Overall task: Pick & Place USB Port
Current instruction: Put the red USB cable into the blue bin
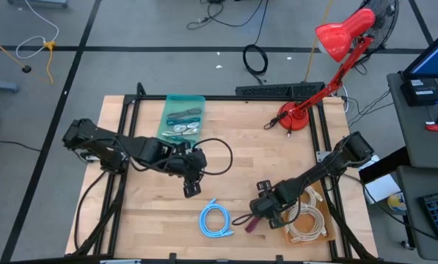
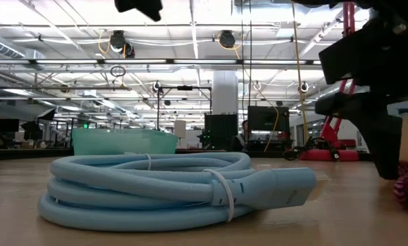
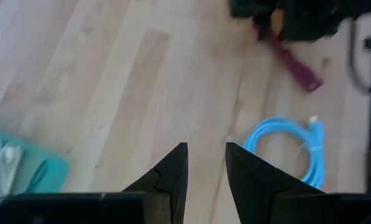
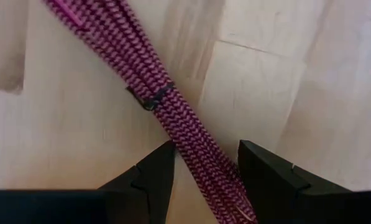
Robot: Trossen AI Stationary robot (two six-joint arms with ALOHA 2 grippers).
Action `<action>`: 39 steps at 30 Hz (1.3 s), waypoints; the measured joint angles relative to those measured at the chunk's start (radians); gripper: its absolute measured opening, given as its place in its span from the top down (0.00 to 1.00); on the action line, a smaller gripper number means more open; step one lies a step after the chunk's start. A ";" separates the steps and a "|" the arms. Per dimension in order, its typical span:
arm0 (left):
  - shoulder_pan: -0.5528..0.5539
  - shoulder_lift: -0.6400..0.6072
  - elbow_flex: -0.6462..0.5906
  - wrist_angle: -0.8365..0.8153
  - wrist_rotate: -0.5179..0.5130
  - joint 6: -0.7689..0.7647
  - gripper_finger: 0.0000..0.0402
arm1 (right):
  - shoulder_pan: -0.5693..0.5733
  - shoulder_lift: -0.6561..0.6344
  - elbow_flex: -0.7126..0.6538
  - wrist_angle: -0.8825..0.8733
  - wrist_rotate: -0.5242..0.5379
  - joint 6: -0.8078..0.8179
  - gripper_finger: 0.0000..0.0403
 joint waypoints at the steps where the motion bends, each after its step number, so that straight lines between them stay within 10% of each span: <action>1: -0.004 0.000 0.000 0.020 0.000 -0.002 0.72 | 0.000 0.002 0.000 -0.001 0.016 0.011 0.59; 12: -0.017 -0.009 0.000 0.092 -0.001 -0.032 0.72 | -0.058 0.003 0.000 0.008 0.070 0.092 0.96; 22: -0.014 -0.084 0.001 0.212 -0.097 -0.051 0.72 | -0.168 -0.073 -0.001 0.042 0.091 0.223 0.97; 39: -0.014 -0.343 0.001 0.394 -0.274 0.096 0.72 | -0.432 -0.611 0.000 0.498 0.229 0.281 0.97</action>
